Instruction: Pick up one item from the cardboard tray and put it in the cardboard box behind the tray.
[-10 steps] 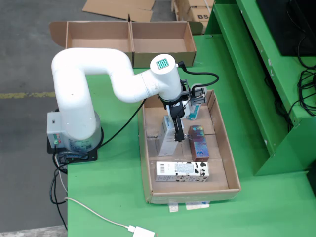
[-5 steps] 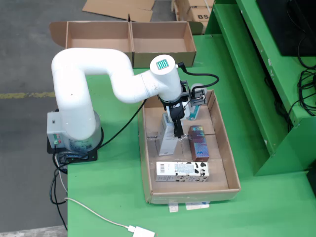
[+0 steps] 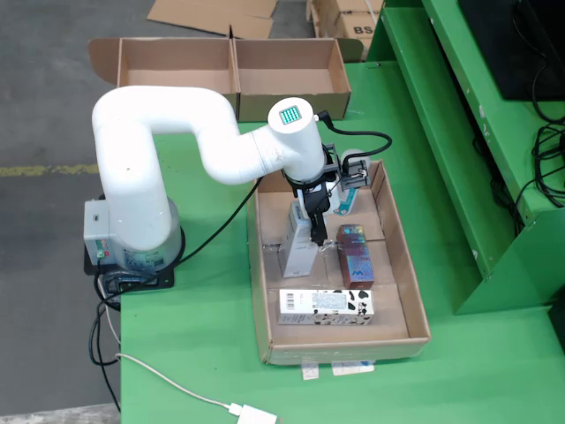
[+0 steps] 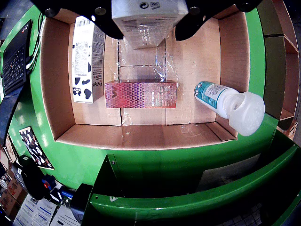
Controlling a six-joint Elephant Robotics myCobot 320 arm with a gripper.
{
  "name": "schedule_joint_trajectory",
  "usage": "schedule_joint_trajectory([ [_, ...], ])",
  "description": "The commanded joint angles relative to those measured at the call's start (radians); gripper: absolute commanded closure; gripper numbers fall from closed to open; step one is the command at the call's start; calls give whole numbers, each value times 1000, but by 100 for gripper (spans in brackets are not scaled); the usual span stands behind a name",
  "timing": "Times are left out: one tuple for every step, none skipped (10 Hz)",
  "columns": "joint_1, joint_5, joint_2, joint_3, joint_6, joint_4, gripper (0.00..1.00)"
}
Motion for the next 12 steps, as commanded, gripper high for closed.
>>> schedule_joint_trajectory([
  [5, 6, 17, 24, 7, 10, 100],
  [5, 6, 17, 24, 7, 10, 100],
  [5, 6, 17, 24, 7, 10, 100],
  [5, 6, 17, 24, 7, 10, 100],
  [5, 6, 17, 24, 7, 10, 100],
  [5, 6, 17, 24, 7, 10, 100],
  [5, 6, 17, 24, 7, 10, 100],
  [5, 6, 17, 24, 7, 10, 100],
  [26, -2, 70, 9, 15, 2, 100],
  [47, -10, 127, 15, 26, -35, 100],
  [63, -22, 144, 50, 39, -77, 100],
  [70, -22, 152, 94, 43, -123, 100],
])
